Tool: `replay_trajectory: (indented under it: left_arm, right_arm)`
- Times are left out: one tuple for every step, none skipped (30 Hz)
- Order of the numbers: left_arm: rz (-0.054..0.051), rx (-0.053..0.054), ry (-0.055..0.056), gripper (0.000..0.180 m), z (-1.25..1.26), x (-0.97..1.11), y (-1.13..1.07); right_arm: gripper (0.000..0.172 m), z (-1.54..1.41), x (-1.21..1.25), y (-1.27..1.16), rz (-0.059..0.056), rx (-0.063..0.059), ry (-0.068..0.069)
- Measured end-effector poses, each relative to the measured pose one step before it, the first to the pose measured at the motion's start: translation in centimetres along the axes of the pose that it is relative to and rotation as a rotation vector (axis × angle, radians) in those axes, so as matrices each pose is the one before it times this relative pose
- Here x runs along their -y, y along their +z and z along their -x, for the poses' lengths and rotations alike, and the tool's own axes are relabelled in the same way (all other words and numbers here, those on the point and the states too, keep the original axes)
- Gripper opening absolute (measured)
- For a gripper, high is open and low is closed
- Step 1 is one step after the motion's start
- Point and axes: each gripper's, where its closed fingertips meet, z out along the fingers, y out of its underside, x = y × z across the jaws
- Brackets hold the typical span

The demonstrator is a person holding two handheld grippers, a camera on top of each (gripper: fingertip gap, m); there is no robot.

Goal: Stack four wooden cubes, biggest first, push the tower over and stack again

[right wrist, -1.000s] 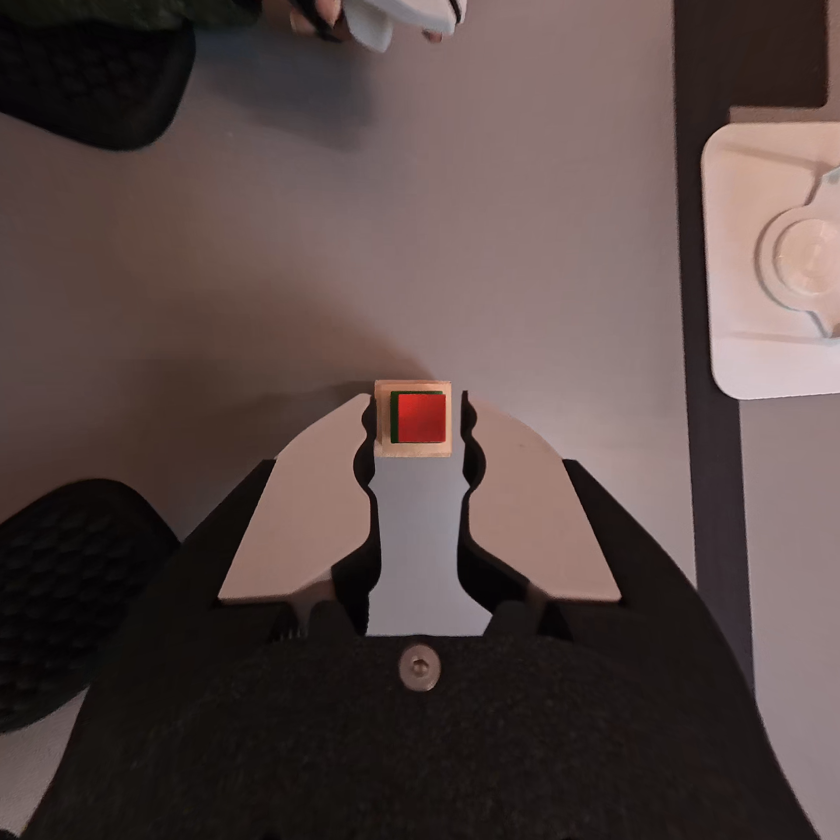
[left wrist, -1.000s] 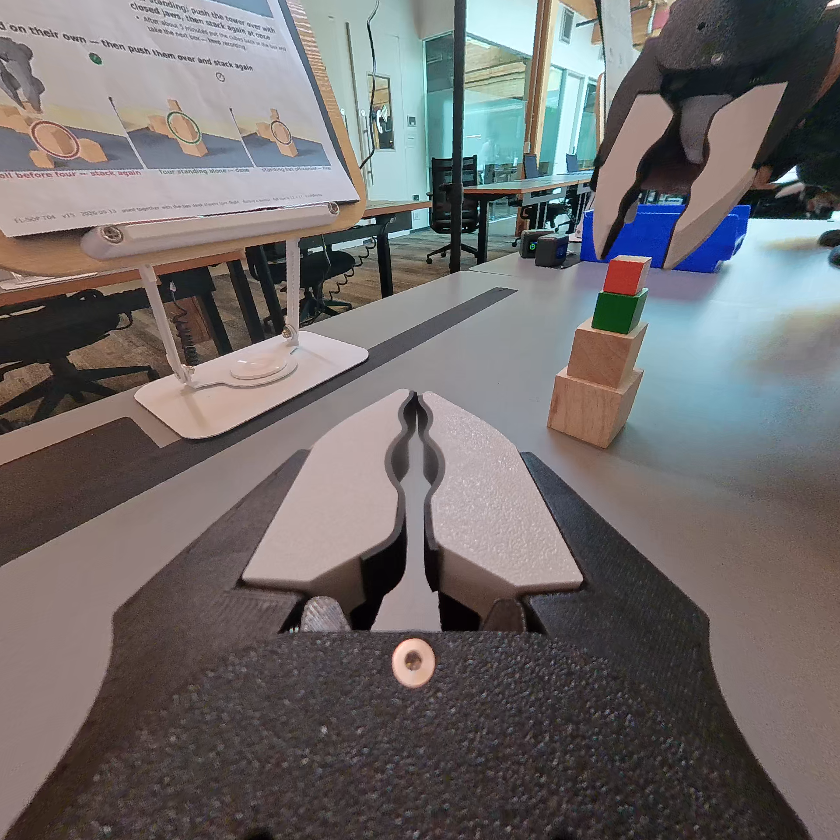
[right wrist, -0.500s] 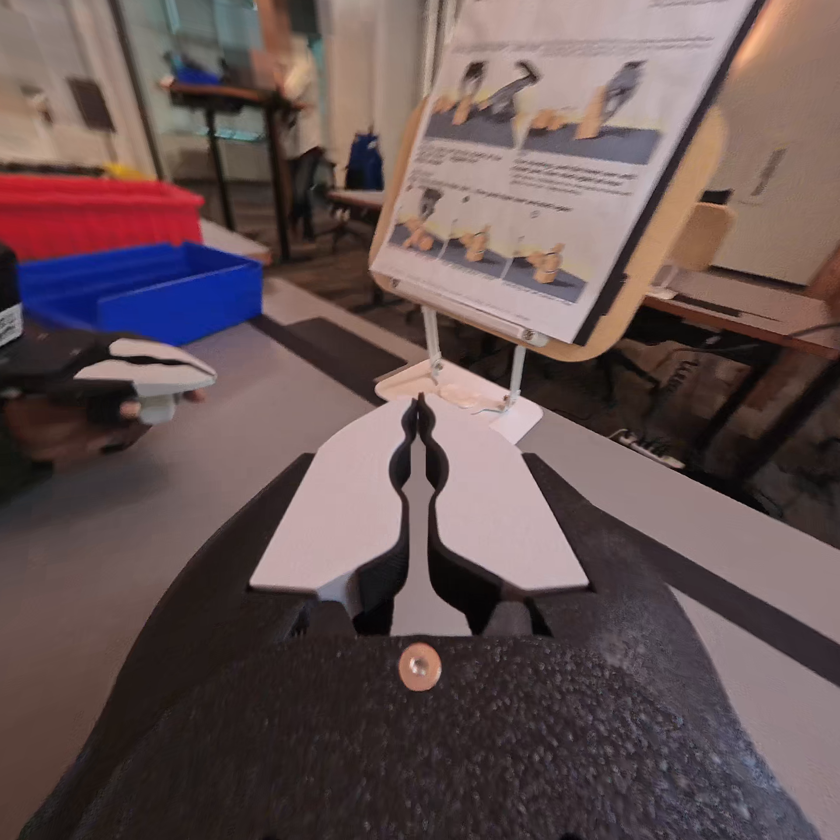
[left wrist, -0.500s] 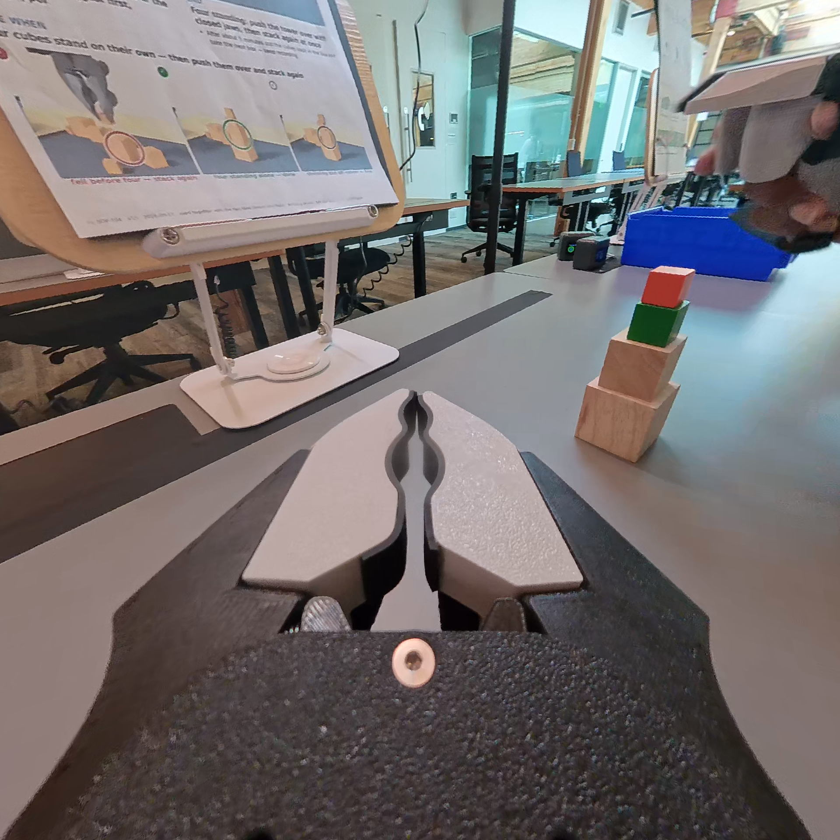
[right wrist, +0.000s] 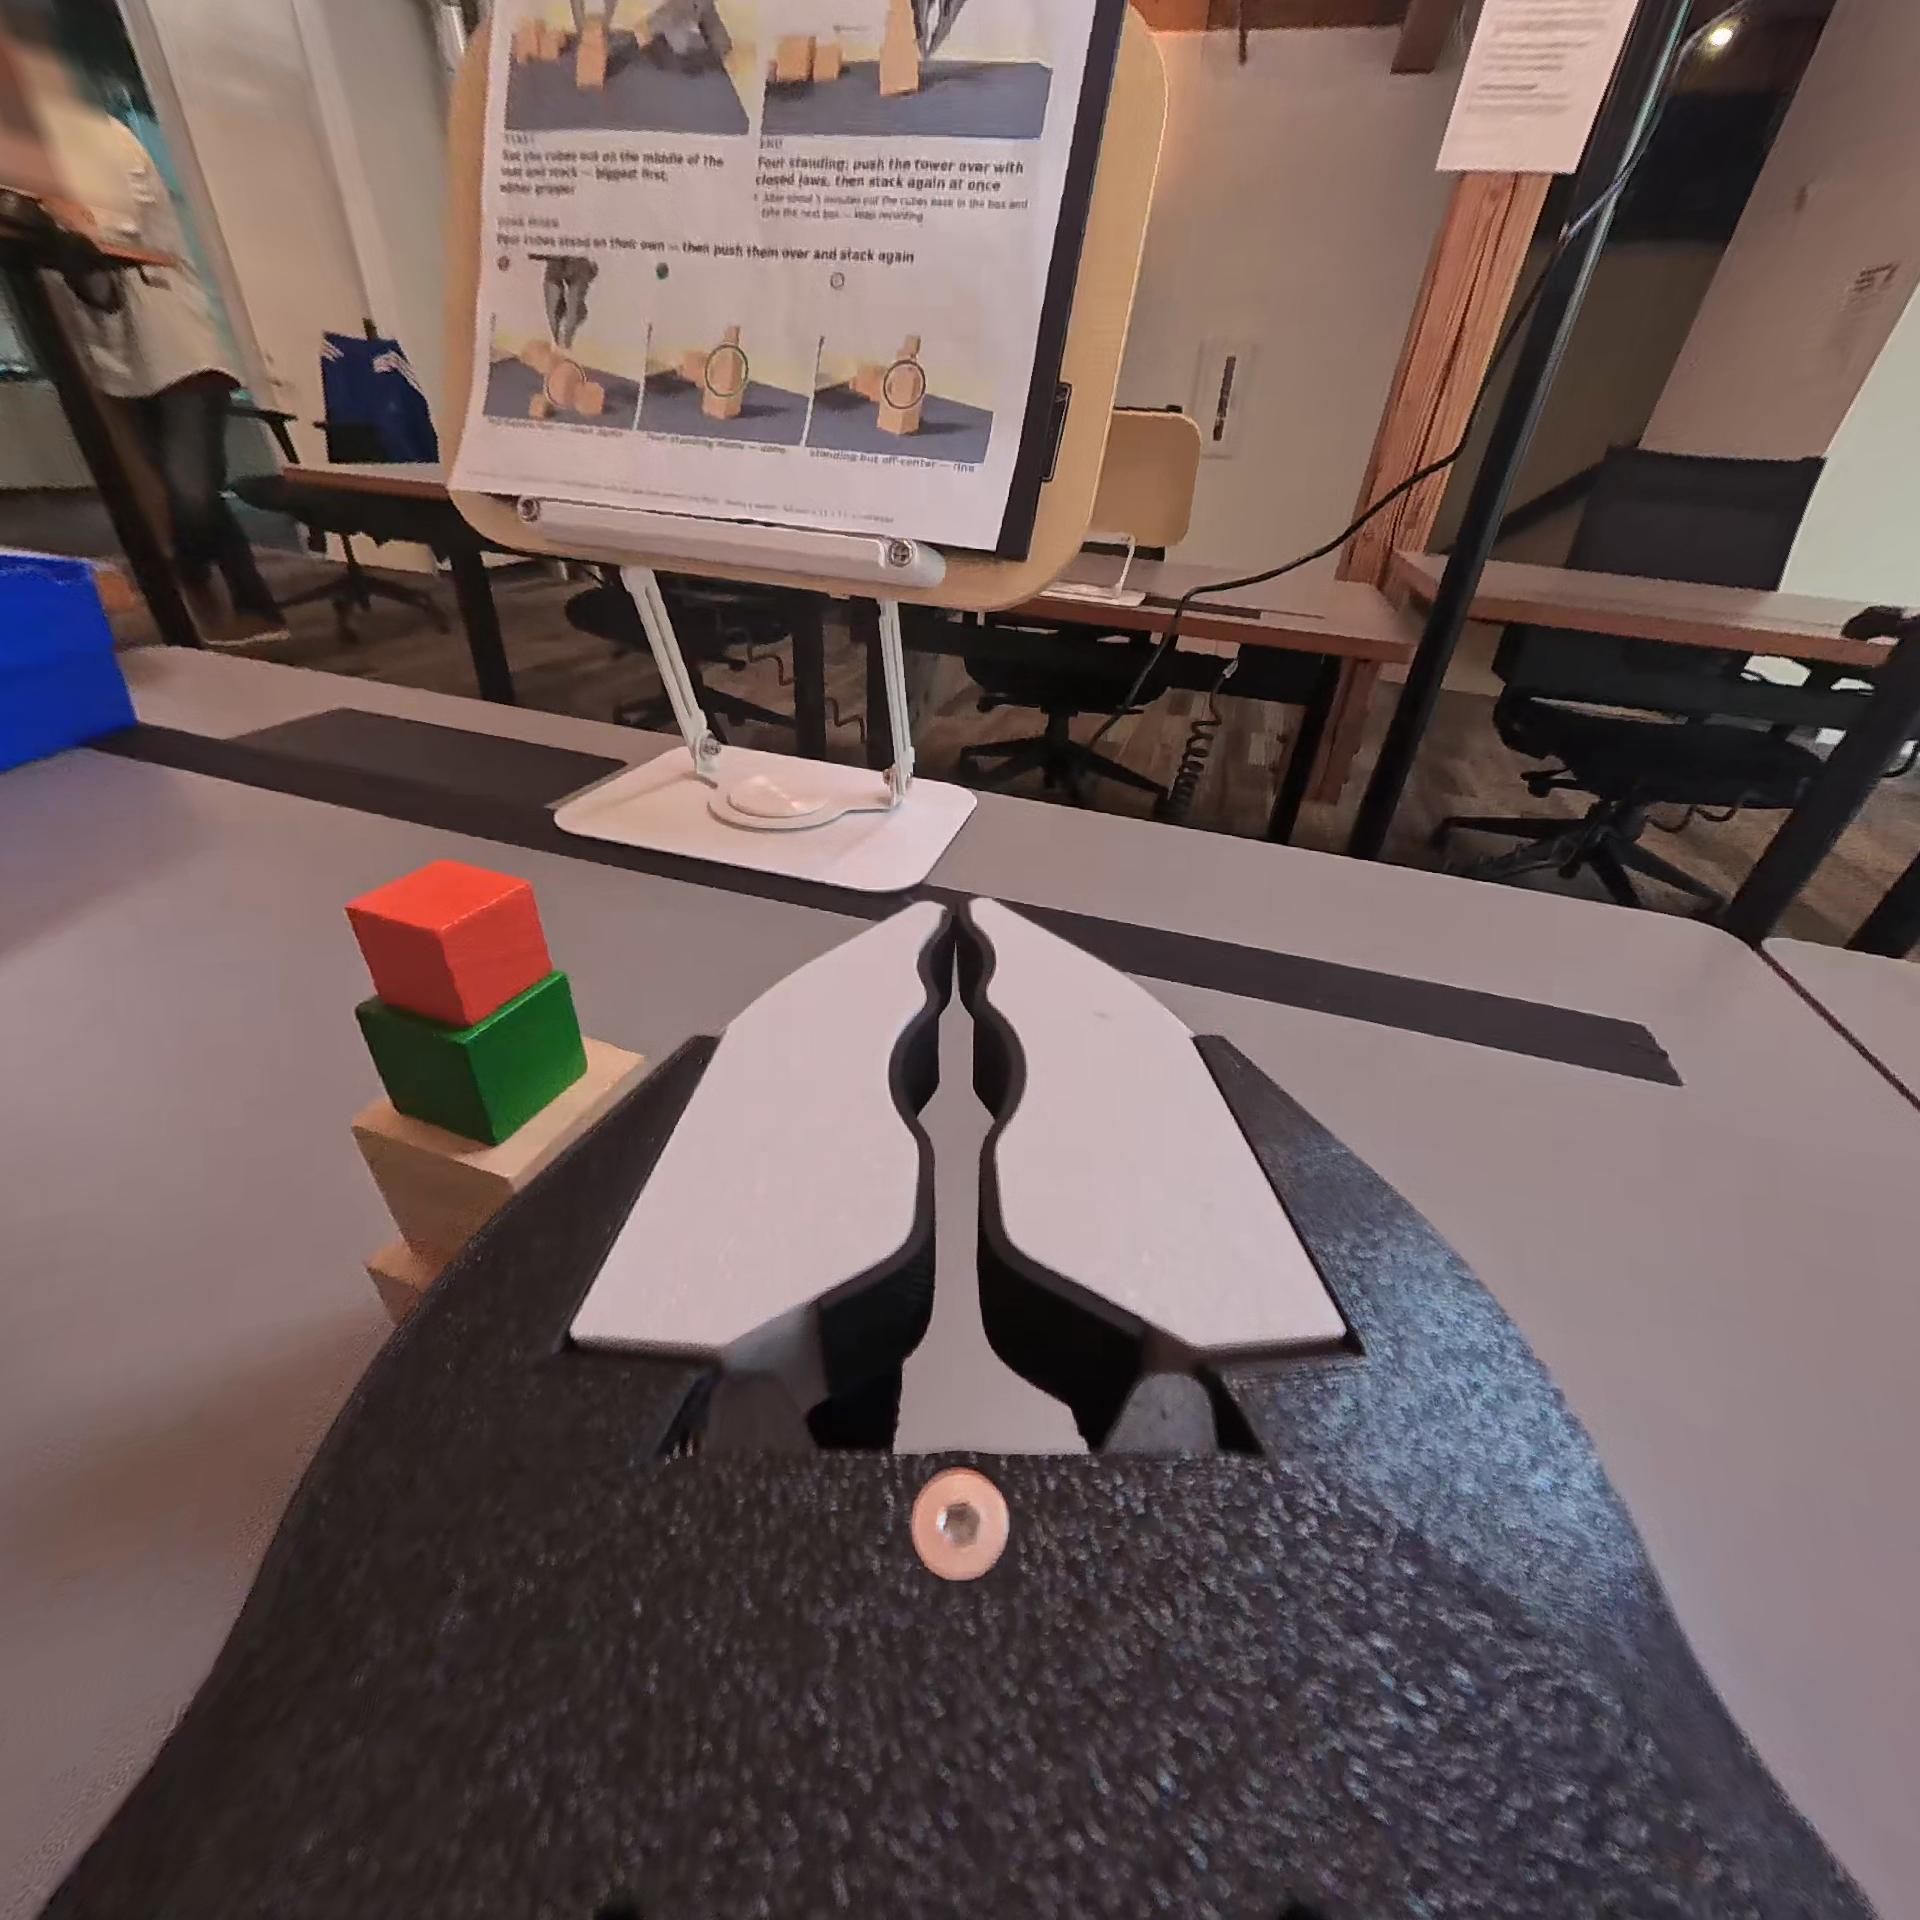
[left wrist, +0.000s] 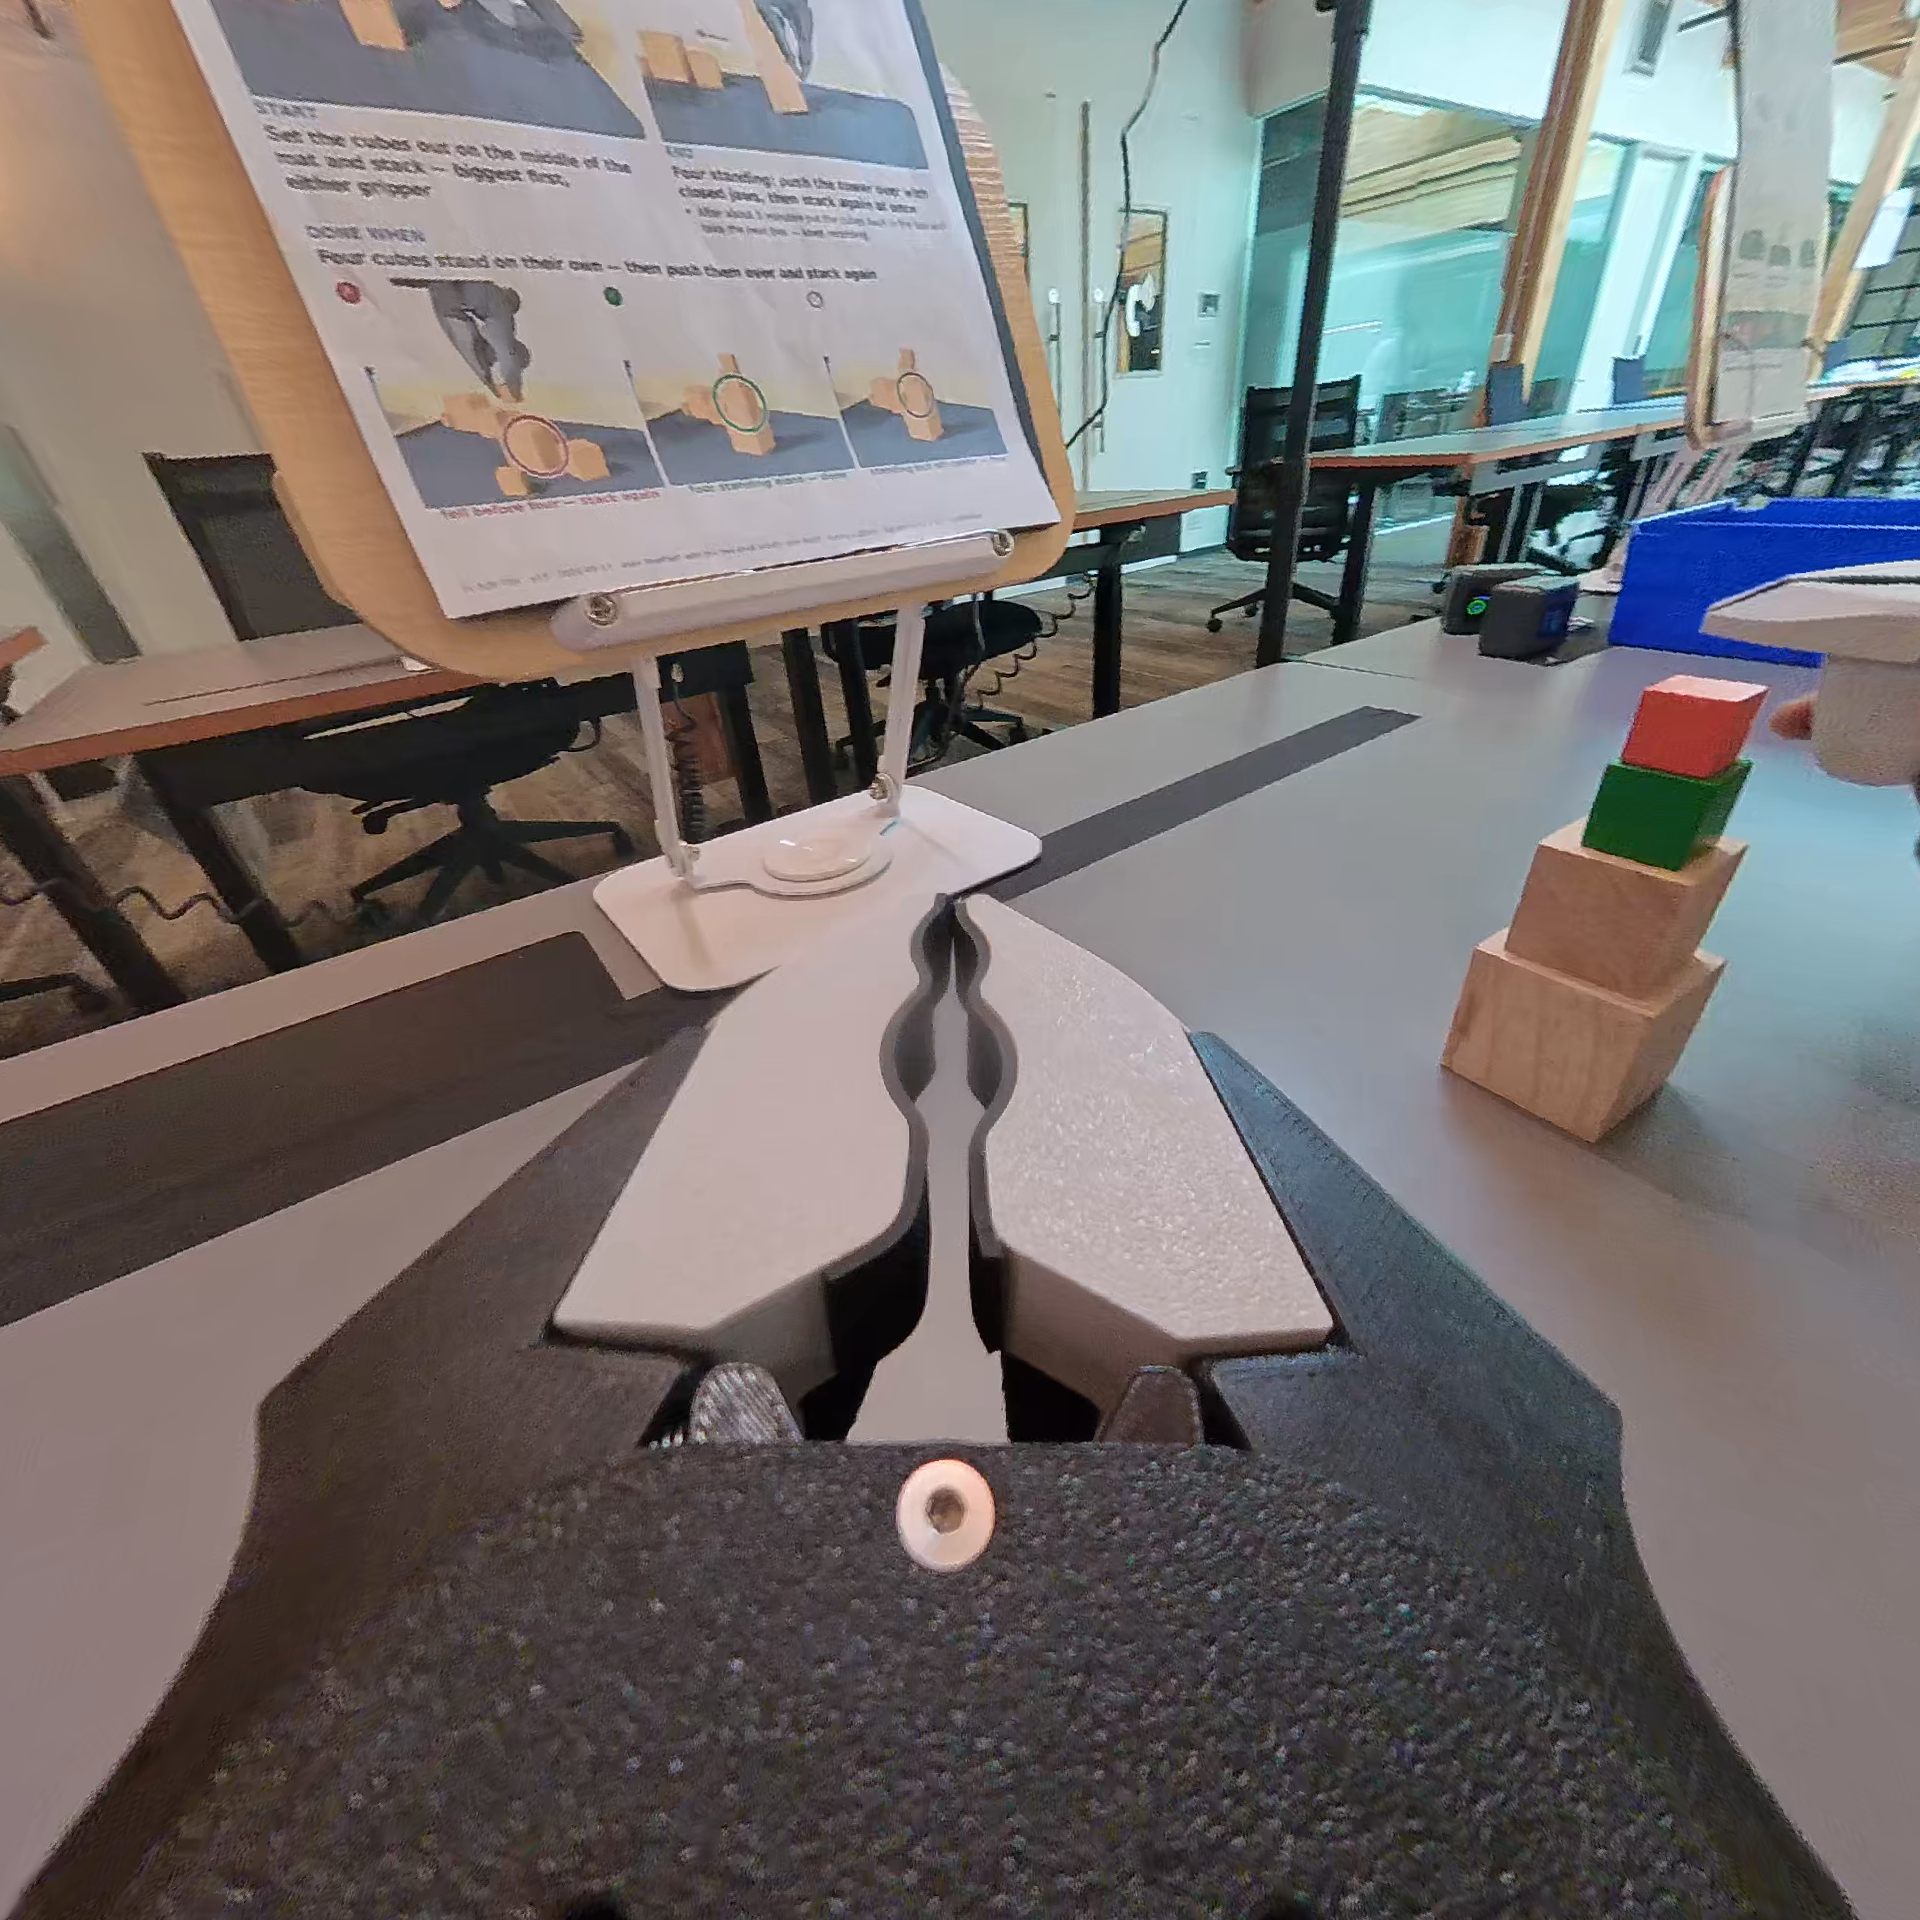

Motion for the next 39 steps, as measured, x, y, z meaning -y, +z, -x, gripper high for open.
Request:
replay_trajectory:
  left_arm:
    - [0.0004, 0.0229, 0.0114, 0.0, 0.291, 0.055, -0.047]
    - [-0.0022, 0.0242, 0.0134, 0.0, 0.315, 0.041, -0.018]
    - [-0.0015, 0.0239, 0.0088, 0.0, 0.346, -0.027, 0.005]
    - [0.0034, 0.0183, 0.0022, 0.0, 0.269, -0.137, 0.026]
    - [0.005, 0.0107, -0.0021, 0.0, 0.189, -0.175, 0.036]
    - [0.0057, 0.0025, -0.0052, 0.0, 0.07, -0.164, 0.052]
    - [0.0059, -0.0017, -0.0087, 0.0, 0.028, -0.099, 0.071]
    - [0.0032, 0.0002, -0.0099, 0.0, 0.03, -0.01, 0.068]
    - [0.0001, -0.0013, -0.0084, 0.0, -0.004, 0.022, 0.034]
    - [0.0013, -0.0039, -0.0075, 0.0, -0.066, -0.02, 0.028]
    - [0.0041, -0.0047, -0.0066, 0.0, -0.1, -0.084, 0.02]
    - [0.0038, -0.0036, -0.005, 0.0, -0.106, -0.098, 0.026]
    - [0.0041, -0.0037, -0.0029, 0.0, -0.123, -0.099, 0.027]
    - [0.0019, -0.0019, -0.0003, 0.0, -0.102, -0.039, 0.042]
    - [-0.001, -0.0011, 0.0023, 0.0, -0.089, 0.029, 0.048]
    - [-0.0024, 0.0015, 0.0046, 0.0, -0.035, 0.067, 0.036]
    - [-0.0031, 0.0044, 0.0059, 0.0, 0.026, 0.085, 0.023]
    - [-0.0045, 0.0074, 0.006, 0.0, 0.083, 0.083, 0.025]
    - [-0.0059, 0.0116, 0.0048, 0.0, 0.179, 0.048, 0.01]
    - [-0.0045, 0.0133, 0.0024, 0.0, 0.224, -0.004, -0.008]
    - [-0.0016, 0.0136, 0.0011, 0.0, 0.235, -0.043, -0.013]
    - [-0.0017, 0.0137, 0.0048, 0.0, 0.209, 0.003, -0.021]
    - [-0.0011, 0.0101, 0.0097, 0.0, 0.111, 0.074, -0.042]
    - [-0.0005, 0.0035, 0.0092, 0.0, -0.026, 0.152, -0.056]
    - [-0.0017, -0.0027, 0.0012, 0.0, -0.135, 0.216, -0.076]
    - [-0.0042, -0.0045, -0.0055, 0.0, -0.188, 0.258, -0.096]
    - [-0.0049, -0.0058, -0.0055, 0.0, -0.191, 0.235, -0.098]
    - [-0.0027, -0.0059, -0.0007, 0.0, -0.173, 0.158, -0.078]
    - [-0.0039, 0.0, 0.0046, 0.0, -0.047, 0.091, -0.046]
    - [-0.0017, 0.0001, 0.0042, 0.0, -0.012, -0.013, -0.006]
    - [0.0034, -0.0035, -0.0024, 0.0, -0.014, -0.122, 0.037]
    - [0.0027, -0.0017, -0.0077, 0.0, 0.039, -0.11, 0.048]
    - [0.0, 0.0002, -0.0074, 0.0, 0.07, -0.053, 0.014]
    - [0.0005, 0.0, -0.0047, 0.0, 0.065, -0.015, 0.001]
    - [-0.0007, 0.0015, -0.0025, 0.0, 0.065, 0.035, -0.029]
    - [-0.0027, 0.0018, -0.0004, 0.0, 0.053, 0.085, -0.044]
    - [-0.0018, 0.0028, 0.0023, 0.0, 0.039, 0.067, -0.055]
    - [-0.0013, 0.0043, 0.0047, 0.0, 0.054, 0.063, -0.06]
    - [-0.0005, 0.0049, 0.0058, 0.0, 0.056, 0.012, -0.042]
  right_arm:
    - [0.0, -0.137, 0.077, -0.064, -0.0035, -0.0055, -0.0081]
    - [0.0, -0.073, 0.059, -0.076, -0.0016, -0.0027, -0.0009]
    - [0.0, -0.021, 0.0, -0.082, 0.0015, -0.0018, 0.0025]
    - [0.0, 0.027, -0.012, -0.065, 0.0019, 0.0, -0.0006]
    - [0.0, 0.038, 0.005, -0.04, 0.0023, -0.0001, -0.0046]
    - [0.0, 0.025, 0.032, -0.006, 0.0026, -0.0005, -0.0064]
    - [0.0, -0.005, 0.152, 0.004, -0.0019, -0.0026, -0.0058]
    - [0.0, 0.006, 0.209, -0.013, -0.0042, -0.0011, -0.0022]
    - [0.0, 0.053, 0.19, -0.02, -0.0029, 0.0026, 0.0007]
    - [0.0, 0.059, 0.146, -0.054, -0.0025, 0.0016, 0.0025]
    - [0.0, 0.047, 0.078, -0.073, -0.0019, 0.0006, 0.0027]
    - [0.0, 0.067, 0.005, -0.062, 0.0015, 0.002, 0.0015]
    - [0.001, 0.086, -0.031, -0.049, 0.0041, 0.0037, 0.0015]
    - [0.002, 0.052, -0.009, -0.019, 0.0046, 0.0019, 0.0036]
    - [0.003, 0.049, 0.051, 0.003, 0.0022, 0.002, 0.0052]
    - [0.003, 0.065, 0.068, 0.022, 0.0015, 0.0042, 0.0058]
    - [0.004, 0.056, 0.031, 0.022, 0.0028, 0.0037, 0.0057]
    - [0.004, 0.021, 0.011, 0.015, -0.0001, 0.0005, 0.0046]
    - [0.003, 0.003, -0.058, 0.02, 0.0005, -0.0003, 0.0036]
    - [0.003, -0.019, -0.167, 0.056, 0.005, -0.0011, 0.0041]
    - [0.002, 0.018, -0.226, 0.095, 0.0082, 0.0001, 0.0046]
    - [0.0, 0.042, -0.192, 0.094, 0.0072, 0.0017, 0.0048]
    - [0.0, 0.057, -0.103, 0.075, 0.0035, 0.0015, 0.0047]
    - [0.0, 0.079, -0.042, 0.042, 0.0019, 0.0016, 0.0009]
    - [0.0, 0.03, -0.002, 0.002, 0.0004, -0.0026, -0.003]
    - [0.0, 0.0, 0.047, -0.013, -0.0027, -0.0039, -0.004]
    - [0.0, 0.012, 0.055, -0.005, -0.0042, -0.0016, -0.002]
    - [0.0, -0.005, 0.002, 0.034, -0.0024, -0.0013, -0.0005]
    - [0.0, 0.003, -0.108, 0.06, 0.0007, 0.0005, -0.0004]
    - [0.0, 0.057, -0.182, 0.077, 0.0041, 0.0052, -0.0008]
    - [0.0, 0.185, -0.201, 0.047, 0.0048, 0.0138, -0.0012]
    - [0.0, 0.208, -0.166, 0.015, 0.0061, 0.0145, -0.0019]
    - [0.0, 0.143, -0.078, -0.015, 0.0039, 0.0095, -0.0044]
    - [0.0, 0.143, 0.028, -0.044, -0.0004, 0.008, -0.0068]
    - [0.0, 0.138, 0.099, -0.062, -0.0043, 0.0064, -0.0075]
    - [0.0, 0.076, 0.073, -0.044, -0.0028, 0.0003, -0.0064]
    - [0.0, 0.032, -0.03, -0.005, 0.0031, -0.0032, -0.007]
    - [0.0, -0.027, -0.14, 0.024, 0.0102, -0.0063, -0.0076]
    - [0.0, -0.071, -0.199, 0.03, 0.0125, -0.0082, -0.0076]
